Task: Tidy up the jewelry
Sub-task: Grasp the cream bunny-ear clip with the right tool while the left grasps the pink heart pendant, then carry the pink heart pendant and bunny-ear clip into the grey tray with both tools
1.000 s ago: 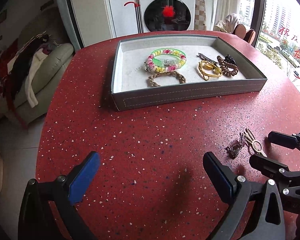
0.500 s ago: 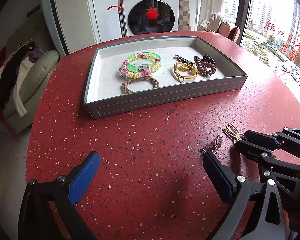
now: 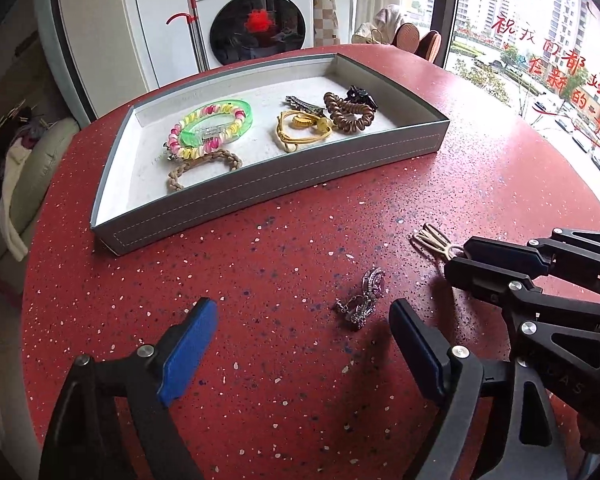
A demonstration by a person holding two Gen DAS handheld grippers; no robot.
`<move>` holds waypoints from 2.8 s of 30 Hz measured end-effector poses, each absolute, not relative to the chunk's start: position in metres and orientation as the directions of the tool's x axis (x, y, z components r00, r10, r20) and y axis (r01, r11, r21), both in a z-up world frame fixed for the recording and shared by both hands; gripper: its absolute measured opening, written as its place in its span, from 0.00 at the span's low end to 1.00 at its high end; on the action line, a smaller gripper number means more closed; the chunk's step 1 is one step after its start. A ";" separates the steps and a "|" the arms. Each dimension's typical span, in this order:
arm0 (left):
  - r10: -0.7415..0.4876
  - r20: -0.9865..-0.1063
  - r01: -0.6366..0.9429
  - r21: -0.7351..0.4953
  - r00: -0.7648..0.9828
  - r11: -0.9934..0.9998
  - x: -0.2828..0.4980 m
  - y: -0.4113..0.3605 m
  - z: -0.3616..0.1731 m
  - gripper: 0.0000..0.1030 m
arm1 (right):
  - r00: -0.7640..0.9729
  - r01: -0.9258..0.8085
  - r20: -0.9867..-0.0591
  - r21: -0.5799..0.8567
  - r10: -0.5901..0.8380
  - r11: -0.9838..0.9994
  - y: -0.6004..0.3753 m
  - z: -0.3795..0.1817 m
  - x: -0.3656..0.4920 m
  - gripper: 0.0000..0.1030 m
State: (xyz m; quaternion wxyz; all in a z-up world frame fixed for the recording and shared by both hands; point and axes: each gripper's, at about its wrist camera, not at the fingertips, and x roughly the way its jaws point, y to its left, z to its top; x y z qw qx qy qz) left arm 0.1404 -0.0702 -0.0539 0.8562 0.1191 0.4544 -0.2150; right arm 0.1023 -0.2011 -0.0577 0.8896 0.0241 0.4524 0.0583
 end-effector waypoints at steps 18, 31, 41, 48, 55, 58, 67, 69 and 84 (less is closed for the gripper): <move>-0.306 -0.825 0.525 -0.013 0.476 0.851 0.137 -0.086 -0.050 0.34 | 0.584 -0.080 -0.801 0.109 0.136 0.991 -0.203 -0.058 0.103 0.20; -0.309 -0.816 0.487 -0.039 0.488 0.873 0.137 -0.076 -0.043 0.29 | 0.574 -0.067 -0.803 0.153 0.163 0.986 -0.207 -0.058 0.104 0.20; -0.323 -0.803 0.470 -0.060 0.501 0.880 0.136 -0.069 -0.035 0.29 | 0.581 -0.052 -0.794 0.183 0.179 0.982 -0.213 -0.050 0.105 0.20; -0.322 -0.800 0.445 -0.078 0.506 0.892 0.140 -0.061 -0.032 0.29 | 0.586 -0.054 -0.787 0.201 0.194 0.978 -0.214 -0.043 0.106 0.20; -0.317 -0.799 0.407 -0.101 0.511 0.908 0.148 -0.047 -0.029 0.30 | 0.591 -0.058 -0.777 0.224 0.214 0.973 -0.216 -0.037 0.111 0.20; -0.320 -0.799 0.379 -0.125 0.509 0.917 0.154 -0.040 -0.028 0.30 | 0.595 -0.058 -0.773 0.230 0.218 0.972 -0.218 -0.035 0.114 0.20; -0.304 -0.790 0.343 -0.127 0.532 0.931 0.171 -0.034 -0.021 0.30 | 0.606 -0.049 -0.761 0.252 0.230 0.966 -0.226 -0.027 0.128 0.20; -0.303 -0.787 0.340 -0.126 0.538 0.932 0.174 -0.035 -0.019 0.30 | 0.610 -0.047 -0.758 0.257 0.231 0.965 -0.228 -0.025 0.131 0.20; -0.272 -0.755 0.315 -0.092 0.596 0.945 0.211 -0.040 0.003 0.30 | 0.646 -0.059 -0.723 0.270 0.243 0.961 -0.240 0.004 0.183 0.20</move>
